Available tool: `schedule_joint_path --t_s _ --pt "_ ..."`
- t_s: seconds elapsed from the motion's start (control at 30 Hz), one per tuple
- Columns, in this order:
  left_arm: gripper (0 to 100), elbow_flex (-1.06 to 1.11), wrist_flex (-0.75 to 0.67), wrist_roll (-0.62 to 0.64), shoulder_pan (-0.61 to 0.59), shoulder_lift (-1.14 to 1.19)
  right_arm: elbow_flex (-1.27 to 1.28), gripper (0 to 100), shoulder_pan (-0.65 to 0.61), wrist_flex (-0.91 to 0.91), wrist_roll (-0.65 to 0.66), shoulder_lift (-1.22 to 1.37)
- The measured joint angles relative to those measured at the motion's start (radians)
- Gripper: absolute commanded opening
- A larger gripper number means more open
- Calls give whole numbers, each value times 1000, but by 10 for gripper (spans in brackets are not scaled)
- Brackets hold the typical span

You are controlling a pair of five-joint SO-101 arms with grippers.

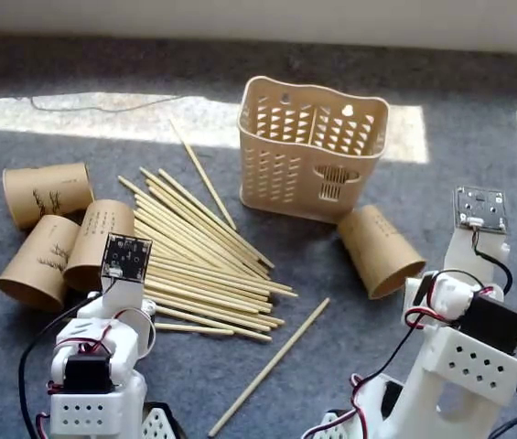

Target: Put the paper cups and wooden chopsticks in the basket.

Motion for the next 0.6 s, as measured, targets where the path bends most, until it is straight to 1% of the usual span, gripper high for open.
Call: schedule_joint_path --t_s 0.17,0.43,0.5,0.6 --pt "5 0 0 0 0 0 0 5 46 0 12 0" --pt "5 0 0 0 0 0 0 8 48 0 12 0" --pt "5 0 0 0 0 0 2 40 48 0 12 0" --pt "5 0 0 0 0 0 51 123 41 -5 12 0"
